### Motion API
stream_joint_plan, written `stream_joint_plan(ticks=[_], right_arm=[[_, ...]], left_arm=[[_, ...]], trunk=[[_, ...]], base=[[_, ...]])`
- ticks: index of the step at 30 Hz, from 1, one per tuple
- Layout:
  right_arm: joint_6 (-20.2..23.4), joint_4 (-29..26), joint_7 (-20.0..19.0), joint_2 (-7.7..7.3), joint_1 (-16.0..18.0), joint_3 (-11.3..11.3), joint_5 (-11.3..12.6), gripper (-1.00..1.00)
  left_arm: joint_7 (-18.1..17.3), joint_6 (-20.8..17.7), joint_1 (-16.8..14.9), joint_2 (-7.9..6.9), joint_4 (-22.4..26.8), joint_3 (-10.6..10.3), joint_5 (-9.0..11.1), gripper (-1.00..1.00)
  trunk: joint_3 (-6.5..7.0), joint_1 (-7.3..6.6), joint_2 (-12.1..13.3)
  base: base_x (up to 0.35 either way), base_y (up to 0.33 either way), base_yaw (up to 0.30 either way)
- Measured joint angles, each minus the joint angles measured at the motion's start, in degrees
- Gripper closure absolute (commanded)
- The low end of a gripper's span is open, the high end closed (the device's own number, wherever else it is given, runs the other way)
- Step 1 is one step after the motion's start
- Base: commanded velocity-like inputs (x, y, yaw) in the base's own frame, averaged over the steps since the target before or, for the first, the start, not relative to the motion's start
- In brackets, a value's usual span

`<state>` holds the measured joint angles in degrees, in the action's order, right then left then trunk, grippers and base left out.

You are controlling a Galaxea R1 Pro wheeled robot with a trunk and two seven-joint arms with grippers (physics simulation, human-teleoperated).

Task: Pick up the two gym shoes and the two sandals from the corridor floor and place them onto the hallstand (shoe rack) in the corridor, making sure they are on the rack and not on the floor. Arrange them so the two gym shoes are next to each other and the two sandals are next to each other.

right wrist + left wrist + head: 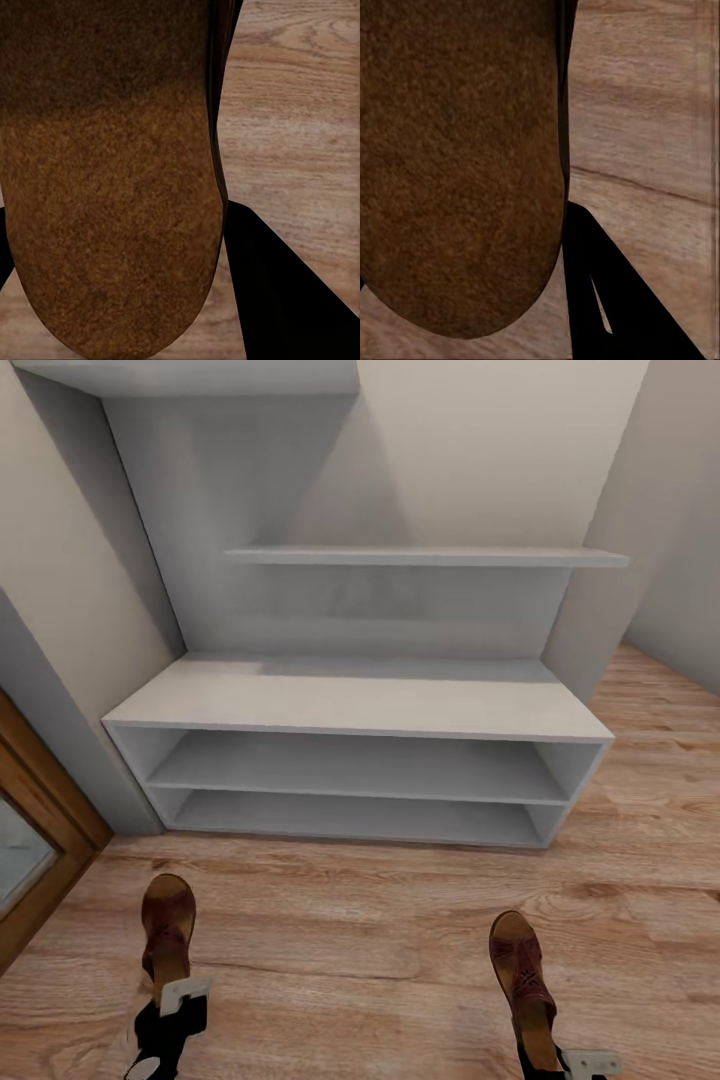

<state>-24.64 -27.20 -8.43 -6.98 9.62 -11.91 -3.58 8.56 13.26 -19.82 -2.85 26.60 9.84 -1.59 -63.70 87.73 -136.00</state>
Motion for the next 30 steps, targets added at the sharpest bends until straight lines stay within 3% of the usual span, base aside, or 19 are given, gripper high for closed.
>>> stream_joint_plan(ticks=[4, 14, 17, 30], right_arm=[[0.00, 0.00, 0.03, -0.01, 0.01, -0.01, 0.00, 1.00], [0.00, -0.01, 0.07, -0.02, 0.01, -0.01, 0.00, 1.00], [0.00, -0.06, 0.07, -0.02, 0.01, -0.01, 0.00, 1.00], [0.00, -0.08, 0.07, -0.02, 0.01, -0.03, 0.00, 1.00]], left_arm=[[0.11, -4.44, -2.70, 0.34, 0.01, 0.07, -1.44, 1.00], [0.06, -12.01, -8.08, 0.78, -0.01, 0.02, -2.41, 1.00], [-0.06, -16.96, -10.78, 0.74, -0.14, -0.07, -3.35, 1.00], [-0.58, -20.06, -13.30, 1.00, -0.12, -0.21, -6.10, 1.00]], trunk=[[0.00, 0.00, 0.00], [0.00, 0.00, 0.00], [0.00, 0.00, 0.00], [0.00, 0.00, 0.00]], base=[[0.000, 0.000, 0.000], [0.000, 0.000, 0.000], [0.000, 0.000, 0.000], [0.000, 0.000, 0.000]])
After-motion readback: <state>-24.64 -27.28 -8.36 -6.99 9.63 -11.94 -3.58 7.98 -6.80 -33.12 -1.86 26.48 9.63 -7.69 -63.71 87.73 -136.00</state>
